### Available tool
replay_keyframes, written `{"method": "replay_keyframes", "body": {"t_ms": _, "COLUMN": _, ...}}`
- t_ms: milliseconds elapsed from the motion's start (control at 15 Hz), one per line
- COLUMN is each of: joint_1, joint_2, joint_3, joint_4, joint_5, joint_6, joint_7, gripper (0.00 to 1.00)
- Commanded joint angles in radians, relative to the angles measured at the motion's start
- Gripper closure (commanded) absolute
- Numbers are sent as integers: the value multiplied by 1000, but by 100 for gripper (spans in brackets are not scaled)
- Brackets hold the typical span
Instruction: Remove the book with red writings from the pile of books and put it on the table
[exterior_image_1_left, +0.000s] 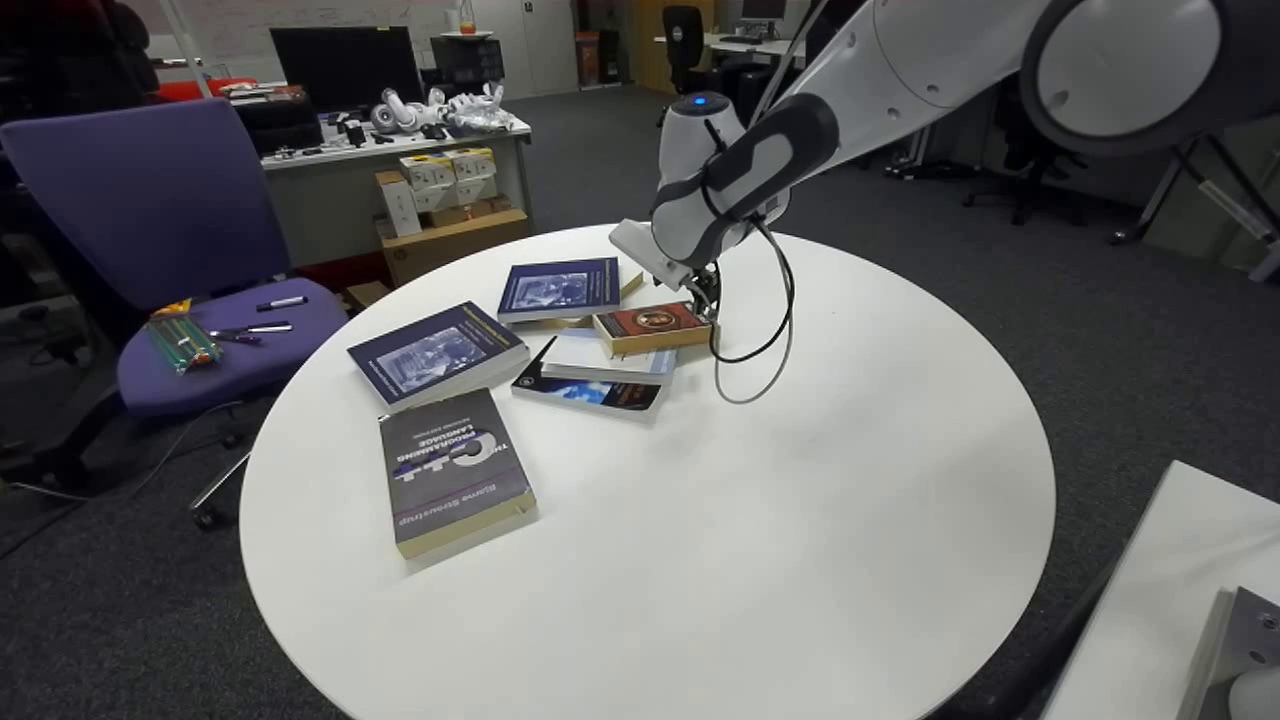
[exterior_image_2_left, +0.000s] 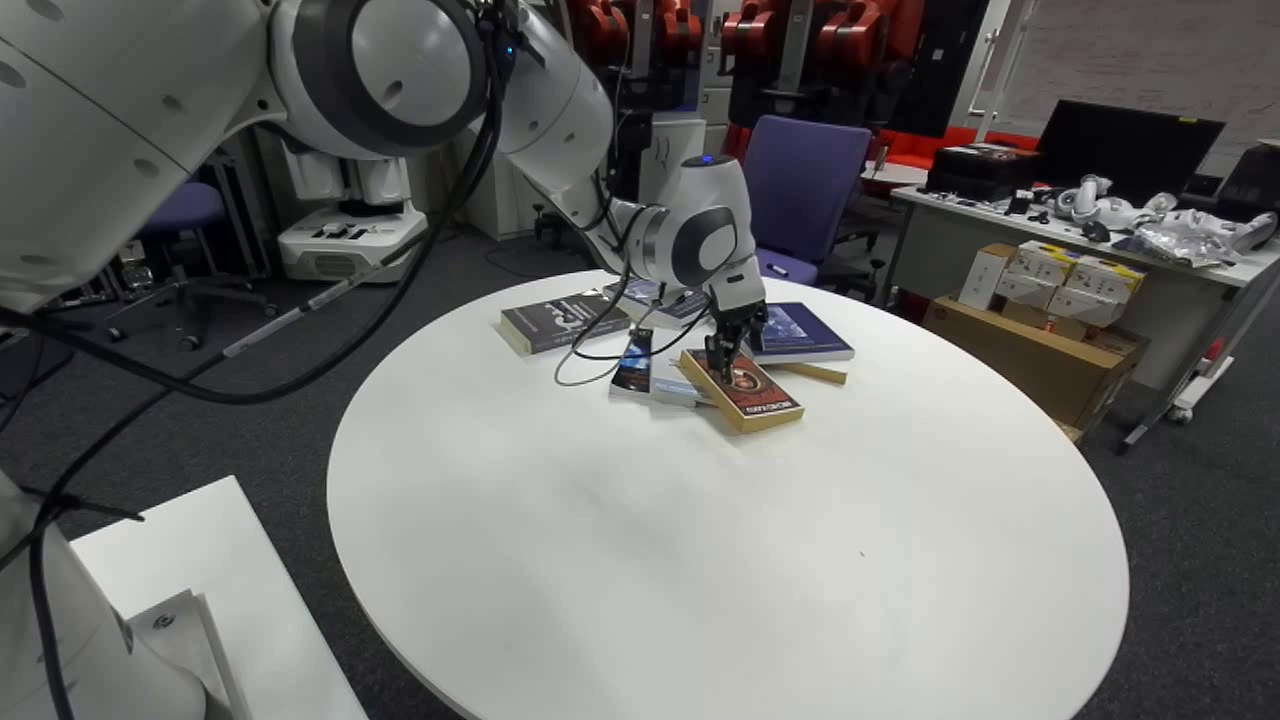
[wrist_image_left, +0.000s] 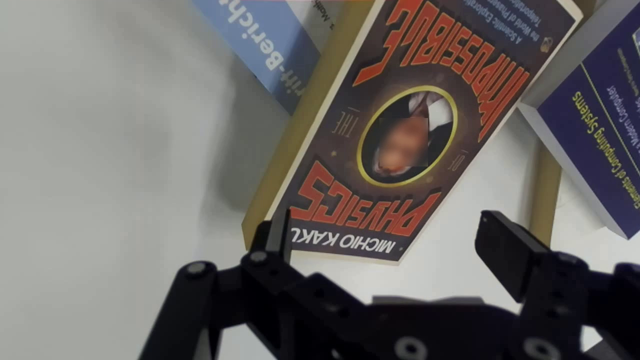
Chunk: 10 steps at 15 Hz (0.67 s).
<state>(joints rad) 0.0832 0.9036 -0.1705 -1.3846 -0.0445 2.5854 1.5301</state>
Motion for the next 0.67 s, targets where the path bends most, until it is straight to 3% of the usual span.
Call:
{"method": "replay_keyframes", "body": {"t_ms": 0, "joint_1": 26, "joint_2": 30, "joint_3": -23, "joint_4": 36, "joint_5": 15, "joint_6": -17, "joint_7": 14, "gripper": 0}}
{"method": "replay_keyframes", "body": {"t_ms": 333, "joint_1": 58, "joint_2": 53, "joint_3": -50, "joint_4": 19, "joint_5": -4, "joint_6": 15, "joint_7": 20, "gripper": 0}}
{"method": "replay_keyframes", "body": {"t_ms": 600, "joint_1": 103, "joint_2": 92, "joint_3": -114, "joint_4": 29, "joint_5": -29, "joint_6": 71, "joint_7": 61, "gripper": 0}}
